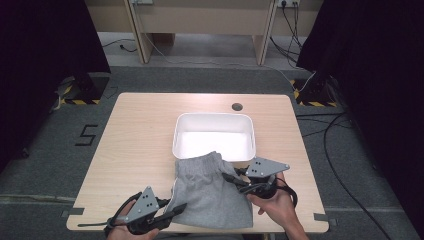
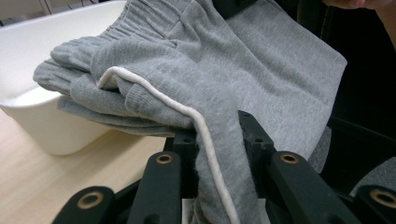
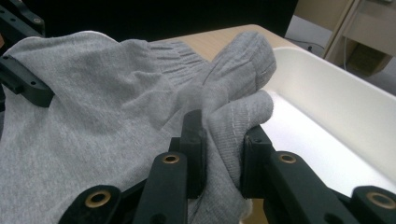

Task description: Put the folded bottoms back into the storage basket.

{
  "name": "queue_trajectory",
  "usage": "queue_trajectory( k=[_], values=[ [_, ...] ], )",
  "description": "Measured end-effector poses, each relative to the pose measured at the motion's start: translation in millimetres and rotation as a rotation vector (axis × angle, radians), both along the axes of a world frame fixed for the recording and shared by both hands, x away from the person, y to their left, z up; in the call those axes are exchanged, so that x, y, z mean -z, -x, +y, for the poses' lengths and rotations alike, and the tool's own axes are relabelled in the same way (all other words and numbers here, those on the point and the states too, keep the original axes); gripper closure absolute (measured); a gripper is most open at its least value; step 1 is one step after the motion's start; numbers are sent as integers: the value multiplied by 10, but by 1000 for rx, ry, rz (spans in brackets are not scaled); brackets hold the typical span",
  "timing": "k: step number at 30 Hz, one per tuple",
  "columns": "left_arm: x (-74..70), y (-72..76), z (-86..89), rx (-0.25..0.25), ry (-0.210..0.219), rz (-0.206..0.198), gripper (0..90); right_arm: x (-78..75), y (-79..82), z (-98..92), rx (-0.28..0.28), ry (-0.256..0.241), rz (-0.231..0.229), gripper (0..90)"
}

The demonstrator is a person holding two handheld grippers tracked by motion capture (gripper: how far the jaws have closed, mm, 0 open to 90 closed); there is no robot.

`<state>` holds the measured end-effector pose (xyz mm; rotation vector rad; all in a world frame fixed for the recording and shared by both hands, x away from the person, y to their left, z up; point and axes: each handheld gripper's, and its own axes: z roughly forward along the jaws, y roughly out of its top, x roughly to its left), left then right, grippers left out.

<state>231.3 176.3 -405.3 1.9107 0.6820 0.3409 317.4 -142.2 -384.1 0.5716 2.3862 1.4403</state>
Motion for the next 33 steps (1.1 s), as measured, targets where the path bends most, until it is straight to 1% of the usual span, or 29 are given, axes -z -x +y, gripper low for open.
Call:
queue_trajectory(
  k=[1, 3, 6, 8, 11, 13, 17, 18, 19, 22, 24, 27, 33],
  values=[
    [-35, -2, 6, 2, -3, -8, 722, -38, -2, 6, -3, 2, -4, 759],
    [-97, -13, 17, 5, 4, -20, 721, -113, -17, 15, -9, 8, -19, 759],
    [-173, -50, 33, 0, 9, -33, 721, -208, -60, 32, -15, 4, -28, 759],
    [-212, -97, 43, -1, 14, -31, 721, -251, -104, 44, -15, 10, -36, 759],
    [-260, -197, 64, -11, 12, -29, 722, -290, -191, 57, -17, 8, -27, 759],
    [-279, -255, 69, -14, 17, -25, 722, -306, -253, 65, -13, 17, -28, 759],
    [-310, -379, 60, -21, 7, -25, 722, -342, -377, 85, -7, 33, -31, 759],
    [-317, -409, 57, -23, 8, -25, 722, -351, -406, 91, -5, 32, -26, 759],
    [-324, -441, 57, -25, 9, -26, 722, -361, -439, 92, -4, 36, -32, 759],
    [-350, -537, 56, -39, 18, -30, 722, -397, -519, 92, 6, 34, -31, 759],
    [-365, -610, 46, -47, 12, -33, 722, -416, -576, 93, 13, 40, -38, 759],
    [-380, -718, 20, -54, 13, -30, 722, -432, -666, 96, 28, 49, -33, 759],
    [-404, -919, -16, -80, 33, -31, 723, -494, -860, 71, 46, 43, -33, 759]
  ],
)
